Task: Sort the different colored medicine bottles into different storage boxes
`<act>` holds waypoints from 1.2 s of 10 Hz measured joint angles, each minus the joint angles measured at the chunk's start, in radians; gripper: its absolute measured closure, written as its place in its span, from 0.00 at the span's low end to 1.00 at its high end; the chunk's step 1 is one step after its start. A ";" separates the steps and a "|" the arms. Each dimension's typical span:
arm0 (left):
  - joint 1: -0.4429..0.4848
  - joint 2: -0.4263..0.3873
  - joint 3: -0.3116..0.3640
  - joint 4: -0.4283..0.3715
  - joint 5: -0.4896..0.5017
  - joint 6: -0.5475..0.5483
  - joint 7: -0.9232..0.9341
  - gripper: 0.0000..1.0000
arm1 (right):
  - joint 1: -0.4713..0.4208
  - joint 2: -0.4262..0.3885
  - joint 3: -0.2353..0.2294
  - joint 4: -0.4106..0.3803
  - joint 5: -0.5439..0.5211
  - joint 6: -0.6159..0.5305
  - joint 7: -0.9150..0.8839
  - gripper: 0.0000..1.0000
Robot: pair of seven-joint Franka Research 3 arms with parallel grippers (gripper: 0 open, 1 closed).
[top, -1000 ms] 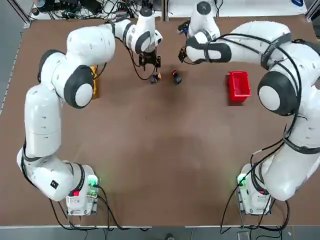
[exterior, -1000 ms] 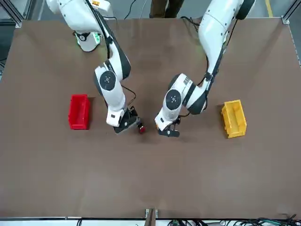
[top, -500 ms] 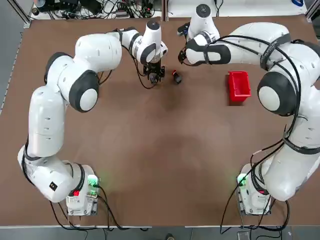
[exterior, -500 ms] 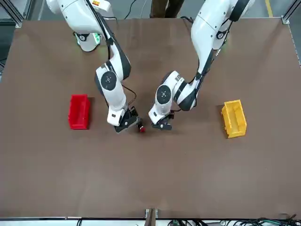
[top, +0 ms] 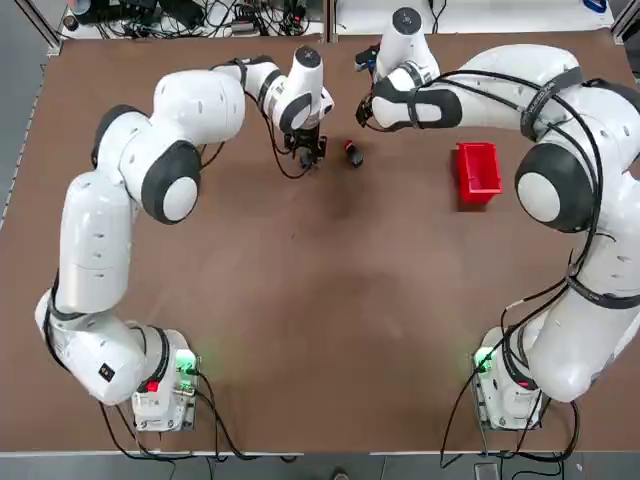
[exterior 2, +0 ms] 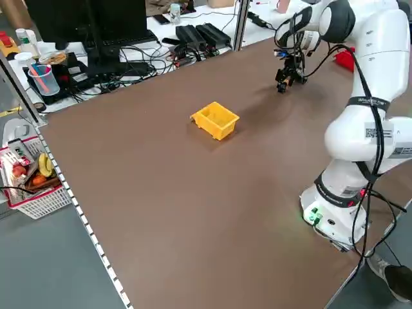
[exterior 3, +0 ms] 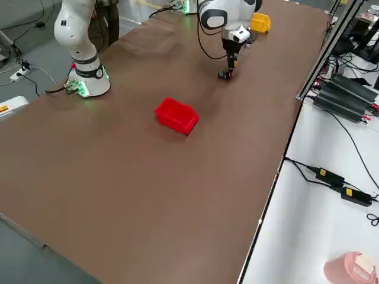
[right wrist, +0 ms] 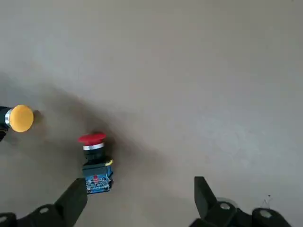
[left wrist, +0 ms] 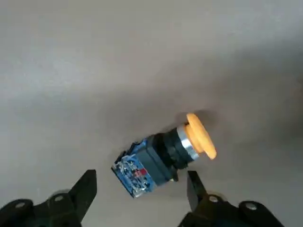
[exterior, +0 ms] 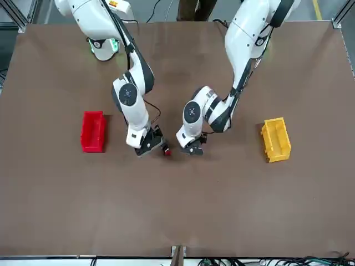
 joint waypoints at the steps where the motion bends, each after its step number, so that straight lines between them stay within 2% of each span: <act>1: -0.002 0.006 -0.001 0.000 0.000 0.019 -0.010 0.15 | 0.000 -0.001 0.000 0.000 0.000 0.000 0.000 0.00; 4: 0.005 0.008 0.001 0.000 0.000 0.035 -0.018 0.32 | 0.000 -0.002 0.000 0.000 0.000 0.000 0.001 0.00; 5: 0.007 0.007 0.001 0.000 0.000 0.036 -0.016 0.40 | 0.000 -0.002 -0.001 0.000 0.000 -0.002 0.001 0.00; 6: 0.008 0.007 0.001 0.001 0.000 0.036 -0.016 0.43 | 0.000 -0.002 -0.001 0.000 0.000 -0.002 0.001 0.00; 12: 0.009 0.007 0.001 0.002 0.000 0.037 -0.016 0.43 | 0.048 -0.002 0.000 -0.008 0.000 0.036 0.001 0.00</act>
